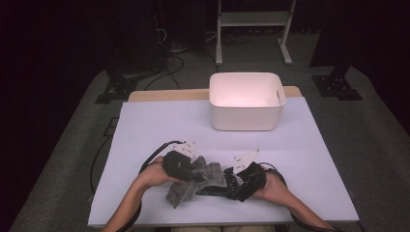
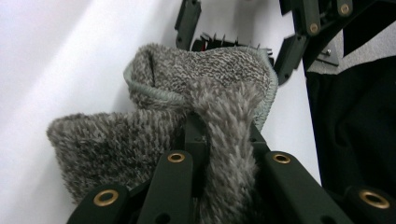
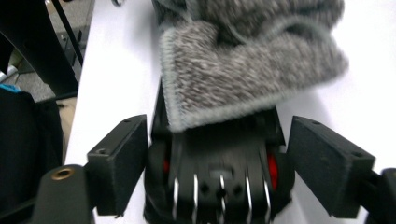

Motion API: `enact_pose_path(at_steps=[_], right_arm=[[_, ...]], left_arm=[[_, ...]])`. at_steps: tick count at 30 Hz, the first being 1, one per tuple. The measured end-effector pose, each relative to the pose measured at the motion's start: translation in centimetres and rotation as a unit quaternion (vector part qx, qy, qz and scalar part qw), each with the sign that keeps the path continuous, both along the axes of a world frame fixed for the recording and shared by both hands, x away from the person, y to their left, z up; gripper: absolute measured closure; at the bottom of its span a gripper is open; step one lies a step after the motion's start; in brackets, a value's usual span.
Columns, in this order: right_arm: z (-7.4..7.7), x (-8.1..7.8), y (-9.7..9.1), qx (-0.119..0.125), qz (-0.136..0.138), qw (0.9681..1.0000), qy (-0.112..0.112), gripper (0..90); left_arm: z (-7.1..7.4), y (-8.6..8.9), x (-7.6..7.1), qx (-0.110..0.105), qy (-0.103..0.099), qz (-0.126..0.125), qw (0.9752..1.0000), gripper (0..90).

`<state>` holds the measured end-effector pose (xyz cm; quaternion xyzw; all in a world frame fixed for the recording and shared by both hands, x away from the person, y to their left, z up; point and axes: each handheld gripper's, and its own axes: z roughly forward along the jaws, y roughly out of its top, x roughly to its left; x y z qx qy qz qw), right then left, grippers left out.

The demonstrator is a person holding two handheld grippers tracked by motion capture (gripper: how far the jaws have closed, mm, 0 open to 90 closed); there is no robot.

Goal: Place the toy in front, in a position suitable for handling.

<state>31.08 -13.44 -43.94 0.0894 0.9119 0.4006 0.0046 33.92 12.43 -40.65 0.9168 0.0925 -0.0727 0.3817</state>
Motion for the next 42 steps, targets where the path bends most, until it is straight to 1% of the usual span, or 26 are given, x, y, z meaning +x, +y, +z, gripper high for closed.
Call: enact_pose_path(at_steps=[3,6,9,10,11,13,15,18,20,22,25,27,29,32,33,34,37,39,41,42], right_arm=[[-0.3,0.0,-0.5,-0.007,-0.004,1.0,0.003,17.8],[-0.7,0.1,-0.8,-0.011,-0.003,0.9998,0.013,17.8],[-1.0,0.4,-0.7,-0.008,0.001,0.9994,0.034,19.1],[-1.1,0.6,-0.6,-0.008,0.009,0.999,0.043,23.2],[-1.2,0.7,-0.5,-0.006,0.017,0.9985,0.051,23.3],[-1.1,0.9,-0.4,-0.012,0.024,0.9985,0.048,23.7],[-1.0,0.9,-0.3,-0.017,0.033,0.9986,0.038,23.8],[-0.7,1.1,0.0,-0.032,0.052,0.998,0.016,24.0],[-0.4,1.2,0.2,-0.042,0.061,0.9972,0.011,24.0],[-0.3,1.3,0.3,-0.044,0.062,0.997,0.012,24.0],[-0.6,1.1,0.2,-0.041,0.058,0.9974,0.012,24.0],[-0.9,1.0,0.0,-0.034,0.051,0.998,0.017,24.0],[-1.1,1.0,-0.1,-0.032,0.047,0.9982,0.02,24.0],[-1.3,0.8,-0.2,-0.031,0.047,0.9983,0.014,24.0],[-1.3,0.8,-0.2,-0.032,0.048,0.9983,0.011,24.0],[-1.3,0.8,-0.2,-0.033,0.049,0.9982,0.009,24.0],[-1.5,0.9,-0.3,-0.025,0.05,0.9984,0.012,24.1],[-1.5,0.9,-0.4,-0.024,0.05,0.9984,0.011,24.1],[-1.5,0.9,-0.3,-0.025,0.052,0.9983,0.008,24.1],[-1.5,0.9,-0.3,-0.025,0.052,0.9983,0.01,24.1]], left_arm=[[-0.3,0.2,0.0,-0.002,0.002,0.003,1.0,78.5],[-0.5,0.2,0.0,0.0,0.005,0.001,1.0,78.5],[-0.8,0.0,-0.1,0.002,0.008,-0.002,1.0,78.5],[-0.8,-0.1,-0.1,0.001,0.008,-0.001,1.0,78.5],[-0.9,-0.1,-0.1,0.0,0.008,-0.002,1.0,78.5],[-1.0,-0.1,-0.2,0.0,0.013,-0.005,0.9999,78.6],[-1.1,-0.1,-0.3,0.0,0.015,-0.007,0.9999,78.6],[-1.2,-0.5,-0.6,0.0,0.017,-0.015,0.9997,78.6],[-1.2,-1.0,-0.7,-0.003,0.016,-0.019,0.9997,78.7],[-1.2,-1.7,-0.7,-0.006,0.016,-0.024,0.9996,78.8],[-0.9,-3.1,-0.5,-0.005,0.01,-0.038,0.9992,79.1],[-0.7,-4.3,-0.4,0.003,0.0,-0.052,0.9986,79.1],[-0.5,-5.4,-0.5,0.011,-0.004,-0.062,0.998,79.1],[-0.5,-6.3,-0.6,0.015,-0.007,-0.074,0.9972,79.1],[-0.5,-6.2,-0.6,0.014,-0.007,-0.075,0.997,79.1],[-0.6,-5.9,-0.6,0.01,-0.003,-0.073,0.9973,79.2],[-0.7,-4.8,-0.6,0.005,0.001,-0.064,0.9979,79.4],[-0.7,-3.8,-0.6,0.005,-0.001,-0.056,0.9984,79.4],[-0.6,-2.7,-0.8,0.009,0.001,-0.047,0.9989,79.4],[-0.6,-2.1,-0.8,0.012,-0.001,-0.042,0.999,79.4]])
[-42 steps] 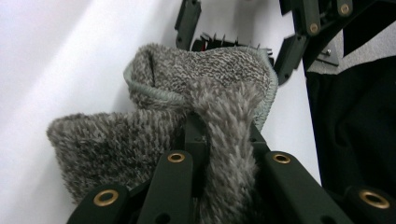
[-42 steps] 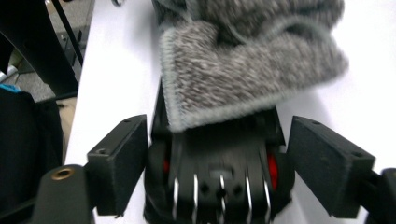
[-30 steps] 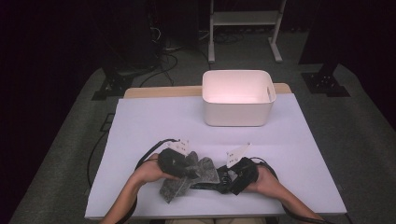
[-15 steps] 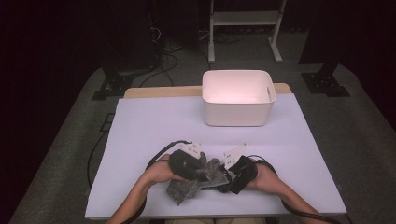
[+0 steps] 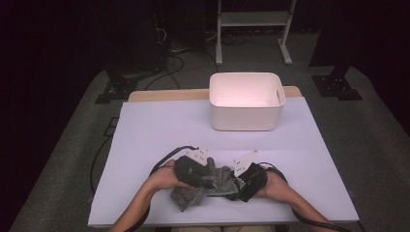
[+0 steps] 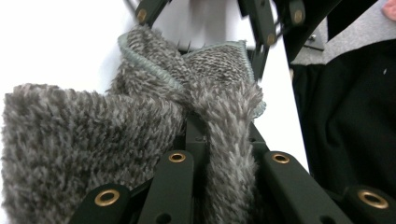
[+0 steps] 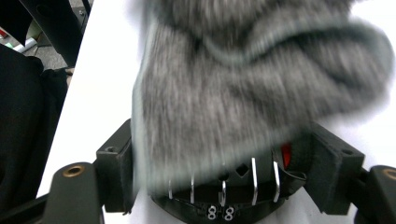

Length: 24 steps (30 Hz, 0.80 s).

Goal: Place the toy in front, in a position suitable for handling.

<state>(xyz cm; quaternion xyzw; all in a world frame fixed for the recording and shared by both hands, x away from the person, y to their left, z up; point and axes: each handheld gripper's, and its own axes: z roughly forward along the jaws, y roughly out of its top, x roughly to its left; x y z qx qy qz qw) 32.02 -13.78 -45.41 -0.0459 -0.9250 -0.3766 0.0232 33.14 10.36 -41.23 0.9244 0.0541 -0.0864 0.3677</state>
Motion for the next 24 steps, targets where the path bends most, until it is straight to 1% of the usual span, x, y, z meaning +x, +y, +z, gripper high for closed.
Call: enact_pose_path(at_steps=[4,6,8,10,14,18,20,22,24], right_arm=[[0.0,0.1,0.0,0.002,0.001,1.0,0.002,24.1],[0.0,0.2,0.0,0.003,0.001,1.0,0.003,24.1],[0.1,0.2,0.0,0.003,0.0,1.0,0.004,24.0],[0.1,0.1,0.0,0.004,-0.002,1.0,0.004,24.0],[0.0,0.1,0.0,0.003,-0.004,1.0,0.005,24.1],[0.0,0.1,-0.1,0.006,-0.007,0.9999,0.012,24.0],[-0.1,0.1,-0.1,0.008,-0.009,0.9998,0.014,24.0],[-0.1,0.1,-0.1,0.01,-0.011,0.9997,0.018,24.0],[-0.1,0.1,-0.1,0.011,-0.013,0.9997,0.016,24.0]], left_arm=[[0.0,2.5,-0.1,0.002,0.004,0.022,0.9998,79.4],[-0.1,3.3,-0.1,0.0,0.006,0.029,0.9996,79.4],[-0.2,3.5,-0.3,0.0,0.007,0.033,0.9994,79.4],[-0.2,3.2,-0.3,-0.001,0.006,0.03,0.9995,79.5],[0.1,1.6,-0.1,-0.002,0.0,0.012,0.9999,79.4],[0.5,-0.9,0.0,-0.001,-0.006,-0.014,0.9999,79.5],[0.7,-2.4,0.0,0.001,-0.012,-0.033,0.9994,79.5],[0.7,-4.0,0.0,0.003,-0.013,-0.049,0.9987,79.5],[0.8,-5.3,-0.1,0.005,-0.018,-0.065,0.9977,79.6]])
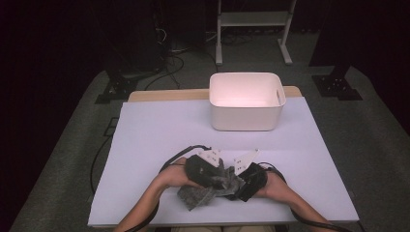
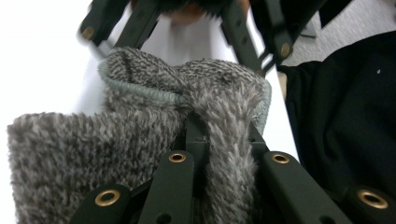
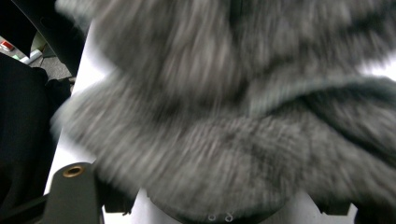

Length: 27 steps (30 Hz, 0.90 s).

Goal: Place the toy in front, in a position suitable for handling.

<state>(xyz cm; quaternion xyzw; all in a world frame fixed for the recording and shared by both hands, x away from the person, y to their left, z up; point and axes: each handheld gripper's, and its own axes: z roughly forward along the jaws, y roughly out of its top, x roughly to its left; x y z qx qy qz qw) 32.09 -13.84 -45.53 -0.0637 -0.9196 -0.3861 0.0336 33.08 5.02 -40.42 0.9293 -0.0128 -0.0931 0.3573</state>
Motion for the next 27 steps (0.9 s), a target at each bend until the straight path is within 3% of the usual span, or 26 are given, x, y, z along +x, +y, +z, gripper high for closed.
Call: enact_pose_path(at_steps=[4,10,14,19,21,27], right_arm=[[0.0,0.0,0.0,0.004,-0.003,1.0,0.002,24.0],[-0.1,-0.1,0.0,0.005,-0.003,1.0,0.002,24.0],[-0.1,-0.1,-0.1,0.004,0.0,1.0,-0.005,24.1],[-0.1,-0.1,-0.1,0.005,0.002,1.0,-0.003,24.1],[-0.1,0.0,-0.1,0.006,0.001,1.0,-0.001,24.1],[-0.1,0.1,-0.1,0.005,0.001,1.0,0.002,24.0]], left_arm=[[0.1,-1.9,0.0,0.007,-0.001,-0.015,0.9999,79.5],[-0.2,-1.5,0.4,0.011,0.002,-0.012,0.9999,79.5],[-0.2,0.0,0.5,0.019,-0.001,-0.001,0.9998,79.4],[-0.2,2.8,0.8,0.02,-0.002,0.035,0.9992,79.4],[-0.3,4.1,1.1,0.025,-0.015,0.053,0.9982,79.6],[-0.3,6.6,2.0,0.032,-0.012,0.088,0.9956,79.7]])
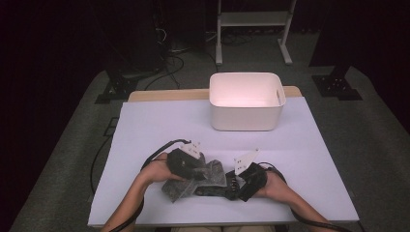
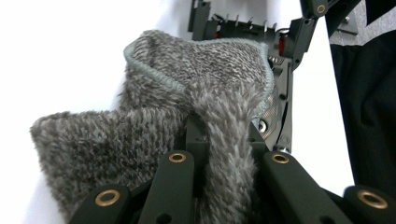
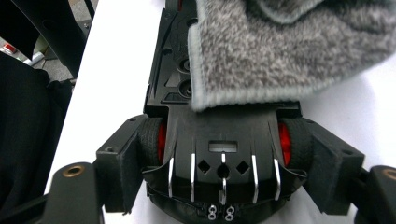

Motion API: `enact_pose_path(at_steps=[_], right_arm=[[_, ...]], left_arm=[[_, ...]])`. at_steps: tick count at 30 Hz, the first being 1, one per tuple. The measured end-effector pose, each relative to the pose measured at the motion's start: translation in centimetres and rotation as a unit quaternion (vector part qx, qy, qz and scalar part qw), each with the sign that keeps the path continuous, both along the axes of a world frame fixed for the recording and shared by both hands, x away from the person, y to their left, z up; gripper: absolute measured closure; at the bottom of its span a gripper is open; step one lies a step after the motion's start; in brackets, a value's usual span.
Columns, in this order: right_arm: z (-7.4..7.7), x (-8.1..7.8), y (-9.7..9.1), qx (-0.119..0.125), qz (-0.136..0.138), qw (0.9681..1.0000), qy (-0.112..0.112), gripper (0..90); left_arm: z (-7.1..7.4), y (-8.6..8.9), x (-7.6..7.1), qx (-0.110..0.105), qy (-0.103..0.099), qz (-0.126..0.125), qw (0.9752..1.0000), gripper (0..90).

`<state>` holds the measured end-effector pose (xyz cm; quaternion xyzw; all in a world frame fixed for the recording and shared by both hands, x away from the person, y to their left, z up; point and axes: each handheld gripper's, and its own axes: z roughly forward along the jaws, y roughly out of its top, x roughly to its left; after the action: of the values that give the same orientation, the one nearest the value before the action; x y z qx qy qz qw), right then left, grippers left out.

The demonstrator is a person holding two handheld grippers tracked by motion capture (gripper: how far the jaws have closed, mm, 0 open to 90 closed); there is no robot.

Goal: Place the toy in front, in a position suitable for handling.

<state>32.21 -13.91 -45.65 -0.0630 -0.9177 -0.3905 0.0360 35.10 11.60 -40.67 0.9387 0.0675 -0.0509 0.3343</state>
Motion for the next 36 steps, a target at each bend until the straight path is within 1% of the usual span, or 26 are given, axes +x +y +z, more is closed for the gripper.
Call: enact_pose_path(at_steps=[3,5,7,9,12,13,14,15,16,17,18,19,20,22,25,26,27,28,31,33,34,35,36], right_arm=[[0.0,0.0,0.0,-0.001,0.001,1.0,-0.002,24.0],[0.0,0.0,0.1,-0.002,0.002,1.0,-0.003,24.0],[0.0,0.0,0.1,-0.003,0.002,1.0,-0.003,24.0],[0.1,-0.1,0.1,-0.003,0.001,1.0,-0.002,24.0],[0.1,-0.1,0.1,-0.004,0.001,1.0,-0.003,24.0],[0.1,-0.1,0.1,-0.005,0.0,1.0,-0.004,24.0],[0.1,-0.1,0.1,-0.004,0.0,1.0,-0.003,24.0],[0.1,-0.2,0.1,-0.004,-0.002,1.0,-0.001,24.0],[0.1,-0.2,0.1,-0.004,-0.003,1.0,-0.001,24.0],[0.1,-0.2,0.1,-0.003,-0.002,1.0,0.001,24.0],[0.1,-0.2,0.1,-0.003,-0.002,1.0,-0.001,24.0],[0.1,-0.3,0.1,0.0,-0.004,1.0,0.003,24.0],[0.0,-0.4,0.1,-0.001,-0.003,1.0,0.0,24.0],[0.0,-0.3,0.1,-0.001,-0.003,1.0,-0.005,24.0],[0.0,-0.3,0.0,0.001,-0.002,1.0,-0.001,24.0],[0.0,-0.3,0.0,0.0,-0.001,1.0,-0.001,24.1],[0.0,-0.3,0.0,-0.001,-0.002,1.0,-0.004,24.1],[0.0,-0.3,0.0,-0.001,-0.001,1.0,-0.004,24.1],[0.0,-0.3,0.0,-0.002,0.001,0.9999,-0.011,24.1],[0.0,-0.3,0.0,-0.002,0.001,1.0,-0.009,24.1],[0.0,-0.2,0.0,-0.001,0.001,1.0,-0.007,24.1],[0.0,-0.2,0.0,-0.001,0.001,1.0,-0.006,24.1],[0.0,-0.2,0.0,-0.001,0.002,1.0,-0.008,24.1]], left_arm=[[0.1,-0.4,-0.1,-0.001,-0.001,-0.004,1.0,79.6],[0.0,-1.1,-0.2,-0.003,0.001,-0.012,0.9999,79.6],[0.1,-2.2,-0.3,-0.003,0.002,-0.022,0.9997,79.6],[0.2,-3.4,-0.5,-0.003,0.0,-0.039,0.9992,79.6],[0.2,-5.6,-0.8,-0.004,0.0,-0.067,0.9978,79.6],[0.3,-6.3,-0.9,-0.003,-0.004,-0.077,0.9971,79.6],[0.4,-7.0,-0.9,-0.003,-0.014,-0.084,0.9964,79.6],[0.4,-7.6,-1.0,-0.006,-0.012,-0.087,0.9961,79.7],[0.3,-8.1,-1.1,-0.007,-0.005,-0.093,0.9957,79.7],[0.3,-8.6,-1.2,-0.006,-0.006,-0.097,0.9953,79.7],[0.2,-9.0,-1.2,-0.005,-0.004,-0.098,0.9951,79.7],[0.2,-9.3,-1.2,-0.003,-0.004,-0.101,0.9948,79.7],[0.2,-9.3,-1.2,-0.003,-0.002,-0.102,0.9948,79.6],[0.1,-9.0,-1.0,-0.007,0.002,-0.1,0.9949,79.6],[0.3,-8.2,-1.0,-0.002,-0.007,-0.095,0.9955,79.6],[0.3,-7.8,-1.0,0.0,-0.009,-0.09,0.9959,79.6],[0.4,-7.3,-0.9,0.005,-0.014,-0.09,0.9959,79.6],[0.4,-6.8,-0.8,0.008,-0.014,-0.084,0.9963,79.6],[0.3,-5.0,-0.5,0.009,-0.015,-0.054,0.9984,79.5],[0.3,-3.6,-0.2,0.012,-0.017,-0.036,0.9991,79.4],[0.3,-2.9,-0.1,0.01,-0.016,-0.028,0.9994,79.3],[0.2,-2.0,0.0,0.008,-0.014,-0.016,0.9997,79.3],[0.2,-1.5,0.1,0.007,-0.011,-0.01,0.9999,79.3]])
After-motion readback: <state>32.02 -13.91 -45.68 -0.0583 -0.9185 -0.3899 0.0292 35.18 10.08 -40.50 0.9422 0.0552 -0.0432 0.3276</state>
